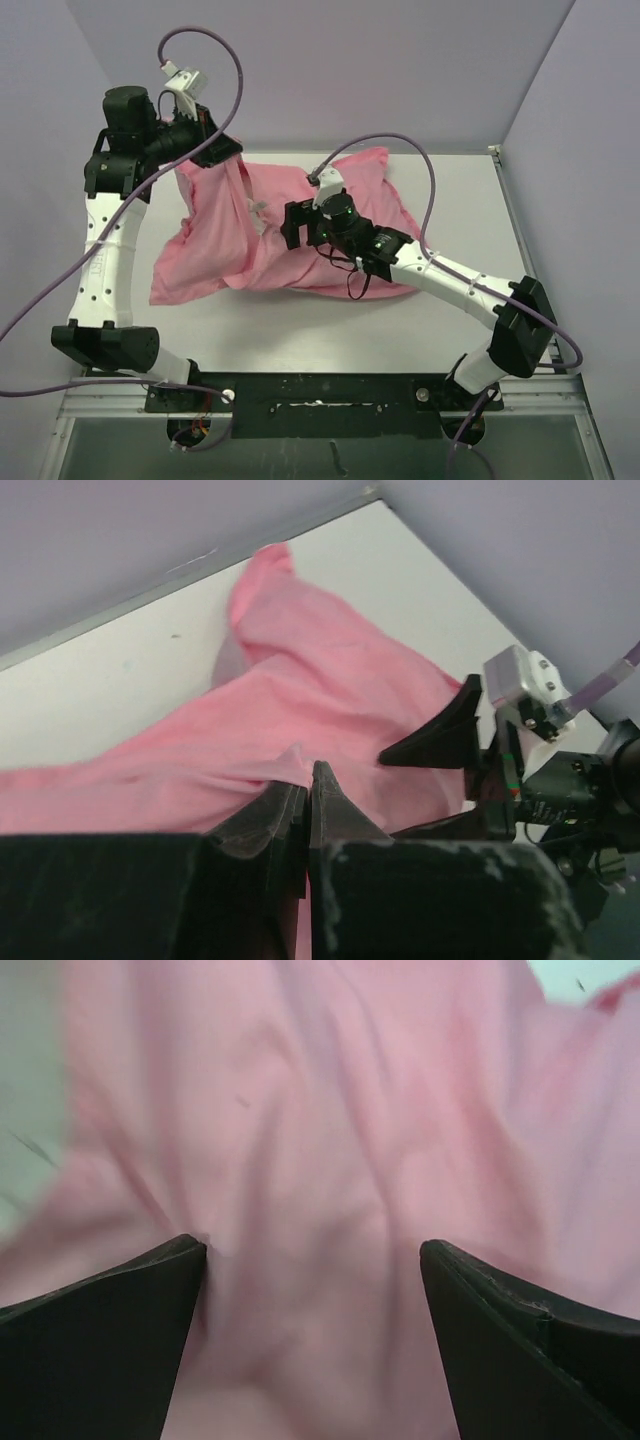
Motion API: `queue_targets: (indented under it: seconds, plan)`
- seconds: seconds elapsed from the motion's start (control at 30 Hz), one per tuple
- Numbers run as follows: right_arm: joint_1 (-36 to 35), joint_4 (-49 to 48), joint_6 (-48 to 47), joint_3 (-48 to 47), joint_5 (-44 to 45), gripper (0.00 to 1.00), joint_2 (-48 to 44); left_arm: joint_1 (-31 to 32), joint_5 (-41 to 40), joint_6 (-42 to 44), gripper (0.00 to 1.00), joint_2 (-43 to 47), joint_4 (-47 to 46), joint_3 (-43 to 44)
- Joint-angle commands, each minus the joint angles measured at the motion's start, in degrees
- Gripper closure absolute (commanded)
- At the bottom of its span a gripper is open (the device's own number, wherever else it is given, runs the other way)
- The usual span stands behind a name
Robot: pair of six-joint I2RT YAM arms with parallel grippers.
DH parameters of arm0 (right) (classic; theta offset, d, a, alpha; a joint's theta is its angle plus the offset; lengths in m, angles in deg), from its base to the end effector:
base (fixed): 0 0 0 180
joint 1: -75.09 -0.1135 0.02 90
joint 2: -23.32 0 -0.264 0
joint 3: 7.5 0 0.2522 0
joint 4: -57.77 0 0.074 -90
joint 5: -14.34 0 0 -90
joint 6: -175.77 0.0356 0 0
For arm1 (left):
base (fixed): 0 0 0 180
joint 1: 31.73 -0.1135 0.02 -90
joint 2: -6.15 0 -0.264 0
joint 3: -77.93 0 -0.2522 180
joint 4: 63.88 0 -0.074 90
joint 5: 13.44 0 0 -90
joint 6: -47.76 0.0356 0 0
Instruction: Remove the pillowcase from the pillow
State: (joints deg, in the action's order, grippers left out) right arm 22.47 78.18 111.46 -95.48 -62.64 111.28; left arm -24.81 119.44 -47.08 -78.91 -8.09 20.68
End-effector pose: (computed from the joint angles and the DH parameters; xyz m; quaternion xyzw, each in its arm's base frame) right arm 0.2278 0.2849 0.3396 -0.1270 0.8084 0.2859 0.4985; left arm 0.2869 -0.0592 0.4996 0.2282 0.7495 -0.3503 0.5133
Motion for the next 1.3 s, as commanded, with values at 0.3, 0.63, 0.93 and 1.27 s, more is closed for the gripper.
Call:
queue_targets:
  seconds: [0.3, 0.63, 0.93, 1.27]
  plan:
    - [14.8, 15.7, -1.8, 6.3, -0.1, 0.06, -1.7, -16.2, -3.4, 3.3, 1.00, -1.4, -10.2, -12.9]
    - [13.5, 13.5, 3.1, 14.2, -0.4, 0.10, -0.2, -16.9, -11.3, 8.8, 0.92, -5.5, -18.1, -27.4]
    - [8.4, 13.3, 4.9, 13.7, 1.7, 0.10, 1.6, -12.8, -15.3, 8.8, 0.22, -3.9, -20.1, -37.1]
    - [6.4, 14.1, 5.7, 11.4, 3.4, 0.11, 2.0, -14.9, -28.4, 15.4, 0.31, 1.6, -22.9, -44.1]
